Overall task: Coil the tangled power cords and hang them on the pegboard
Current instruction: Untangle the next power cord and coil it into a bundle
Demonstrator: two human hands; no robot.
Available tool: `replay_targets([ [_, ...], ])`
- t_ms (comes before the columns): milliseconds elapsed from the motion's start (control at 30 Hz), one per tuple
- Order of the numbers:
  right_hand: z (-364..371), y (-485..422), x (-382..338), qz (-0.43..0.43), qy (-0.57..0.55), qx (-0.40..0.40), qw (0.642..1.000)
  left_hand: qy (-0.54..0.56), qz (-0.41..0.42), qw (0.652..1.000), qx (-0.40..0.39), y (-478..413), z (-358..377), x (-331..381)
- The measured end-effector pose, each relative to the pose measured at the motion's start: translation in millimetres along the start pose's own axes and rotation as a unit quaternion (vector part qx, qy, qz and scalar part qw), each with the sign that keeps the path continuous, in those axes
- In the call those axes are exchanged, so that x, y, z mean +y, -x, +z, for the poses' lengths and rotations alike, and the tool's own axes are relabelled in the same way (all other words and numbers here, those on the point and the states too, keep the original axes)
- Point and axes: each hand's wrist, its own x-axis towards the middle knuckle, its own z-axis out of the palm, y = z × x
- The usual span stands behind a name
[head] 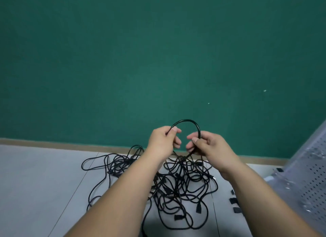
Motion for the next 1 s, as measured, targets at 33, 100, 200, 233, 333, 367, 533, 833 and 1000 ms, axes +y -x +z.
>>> replay_targets([
  [33, 1.9, -4.3, -0.6, -0.010, -0.004, 0.012, 1.000, 0.001, -0.009, 1.000, -0.029, 0.1, -2.4, -3.4],
  [100, 4.2, -12.0, -6.5, -0.021, -0.037, 0.012, 0.999, -0.008, -0.015, 0.996, -0.086, 0.9, -6.4, -6.4],
  [200, 7.9, -20.9, -13.6, -0.031, -0.051, 0.023, 0.998, 0.014, -0.045, 0.987, -0.152, 1.2, -7.7, -10.5],
  [233, 8.5, -25.1, -13.3, -0.038, -0.050, 0.042, 0.997, 0.027, -0.054, 0.983, -0.173, 0.7, -7.6, -12.6],
  [333, 7.3, -38.8, -11.7, -0.052, -0.046, 0.103, 0.992, 0.018, -0.069, 0.970, -0.232, -4.7, -9.0, -18.9],
  [367, 6.4, -43.1, -10.3, -0.053, -0.041, 0.110, 0.992, 0.002, -0.063, 0.966, -0.249, -6.8, -9.5, -20.7],
  [533, 1.3, -58.6, -4.5, -0.071, -0.021, 0.080, 0.994, 0.018, -0.063, 0.952, -0.299, -11.9, -2.7, -25.0],
  [833, -13.6, -80.3, 13.1, -0.098, 0.025, 0.141, 0.985, 0.087, -0.118, 0.941, -0.305, -26.8, 23.3, -23.9],
  [1000, -10.6, -79.3, 13.1, -0.100, -0.014, 0.145, 0.984, 0.114, -0.102, 0.940, -0.305, -30.2, 32.4, -24.4],
])
